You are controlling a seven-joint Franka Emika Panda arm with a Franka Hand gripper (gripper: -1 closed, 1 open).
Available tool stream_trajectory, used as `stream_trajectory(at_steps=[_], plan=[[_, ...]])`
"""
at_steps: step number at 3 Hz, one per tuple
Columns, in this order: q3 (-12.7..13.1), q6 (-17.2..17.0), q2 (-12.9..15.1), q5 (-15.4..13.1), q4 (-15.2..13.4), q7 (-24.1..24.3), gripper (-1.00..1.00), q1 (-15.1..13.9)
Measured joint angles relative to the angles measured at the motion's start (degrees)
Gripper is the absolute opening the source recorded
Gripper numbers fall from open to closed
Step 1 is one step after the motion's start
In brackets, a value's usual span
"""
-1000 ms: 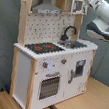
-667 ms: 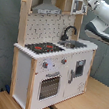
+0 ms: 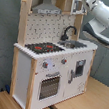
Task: Play with the kitchen
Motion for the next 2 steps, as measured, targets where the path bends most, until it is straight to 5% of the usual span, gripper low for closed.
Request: stream_trajectory(at_steps=[2], plan=[[0.1,-4.6,-5.3,0.6,1.6,10.0,1.00,-4.0]])
